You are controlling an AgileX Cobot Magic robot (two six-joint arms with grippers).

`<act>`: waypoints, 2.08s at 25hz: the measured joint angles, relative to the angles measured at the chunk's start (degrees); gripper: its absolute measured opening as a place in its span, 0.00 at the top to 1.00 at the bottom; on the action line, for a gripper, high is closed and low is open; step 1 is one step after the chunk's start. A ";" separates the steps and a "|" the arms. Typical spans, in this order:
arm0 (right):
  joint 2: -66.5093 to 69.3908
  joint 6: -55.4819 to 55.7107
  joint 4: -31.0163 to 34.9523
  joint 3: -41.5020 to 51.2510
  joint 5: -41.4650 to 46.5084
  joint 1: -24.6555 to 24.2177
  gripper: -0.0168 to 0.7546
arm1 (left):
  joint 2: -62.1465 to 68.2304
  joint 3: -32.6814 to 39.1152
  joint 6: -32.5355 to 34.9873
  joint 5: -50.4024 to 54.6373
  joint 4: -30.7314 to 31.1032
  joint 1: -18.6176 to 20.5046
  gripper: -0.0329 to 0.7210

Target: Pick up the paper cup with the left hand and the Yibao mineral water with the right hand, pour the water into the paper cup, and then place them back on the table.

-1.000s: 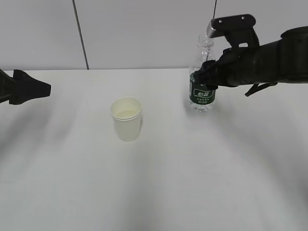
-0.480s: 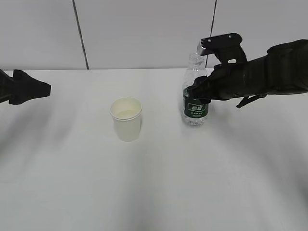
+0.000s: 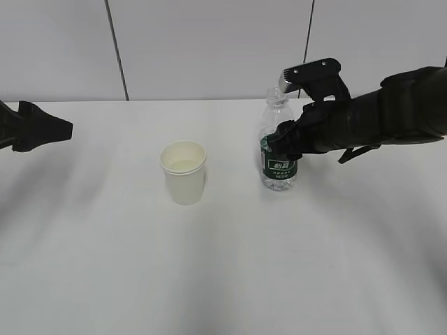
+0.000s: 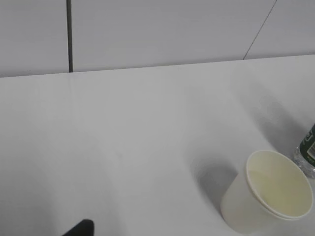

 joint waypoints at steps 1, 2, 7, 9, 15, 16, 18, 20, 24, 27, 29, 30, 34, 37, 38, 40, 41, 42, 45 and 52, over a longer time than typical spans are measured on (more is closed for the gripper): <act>0.09 -0.08 0.00 -0.09 0.23 0.00 0.43 | 0.00 0.00 0.00 0.00 0.00 0.00 0.28; 0.12 -0.08 0.00 -0.09 0.27 0.00 0.43 | 0.00 0.00 0.00 0.00 0.00 0.00 0.28; 0.34 -0.21 0.00 -0.09 0.39 0.00 0.43 | 0.00 0.00 0.00 0.00 0.00 0.00 0.28; 0.45 -0.21 0.00 -0.09 0.39 0.00 0.43 | 0.00 0.00 0.00 0.07 0.00 0.00 0.28; 0.70 -0.21 0.00 -0.22 0.39 0.00 0.43 | 0.00 0.00 0.00 0.09 0.00 0.00 0.28; 0.70 -0.21 0.00 -0.22 0.39 0.00 0.43 | 0.00 0.00 0.00 0.14 0.00 0.00 0.28; 0.70 -0.21 0.00 -0.22 0.39 0.00 0.43 | 0.00 0.00 0.00 0.14 0.00 0.00 0.28; 0.70 -0.21 0.00 -0.22 0.39 0.00 0.42 | 0.00 0.00 0.00 0.16 0.00 0.00 0.28; 0.80 -0.21 0.00 -0.22 0.49 0.00 0.29 | 0.00 0.00 0.00 0.16 0.00 0.00 0.28; 0.82 -0.21 0.00 -0.22 0.49 0.00 0.22 | 0.00 0.00 0.00 0.16 0.00 0.00 0.28; 1.05 -0.21 0.00 -0.22 0.49 0.00 0.21 | 0.00 0.00 0.00 0.16 0.00 0.00 0.28; 1.04 -0.21 0.00 -0.22 0.49 0.00 0.20 | 0.00 0.00 0.00 0.16 0.00 0.00 0.28; 0.65 -0.21 0.00 -0.22 -0.86 0.00 0.20 | 0.00 0.00 0.00 0.16 0.00 0.00 0.28; -1.42 -0.21 0.00 -0.22 -2.85 0.00 0.20 | 0.00 0.00 0.00 0.16 0.00 0.00 0.28; -2.35 -0.21 0.00 -0.22 -3.06 0.00 0.20 | 0.00 0.00 0.00 0.16 0.00 0.00 0.28; -4.06 0.02 0.00 -0.22 -3.26 0.00 0.20 | 0.00 0.00 0.00 0.20 0.00 0.00 0.28; -4.98 0.23 0.00 -0.22 -3.26 0.00 0.20 | 0.00 0.00 0.00 0.20 0.00 0.00 0.28; -5.87 0.26 0.00 -0.22 -3.35 0.00 0.20 | 0.00 0.00 0.00 0.20 0.00 0.00 0.28; -8.33 0.48 0.00 -0.22 -3.48 0.00 0.21 | 0.00 0.00 0.00 0.20 0.00 0.00 0.28; -12.76 0.92 0.00 -0.22 -3.68 0.00 0.21 | 0.00 0.00 0.00 0.20 0.00 0.00 0.28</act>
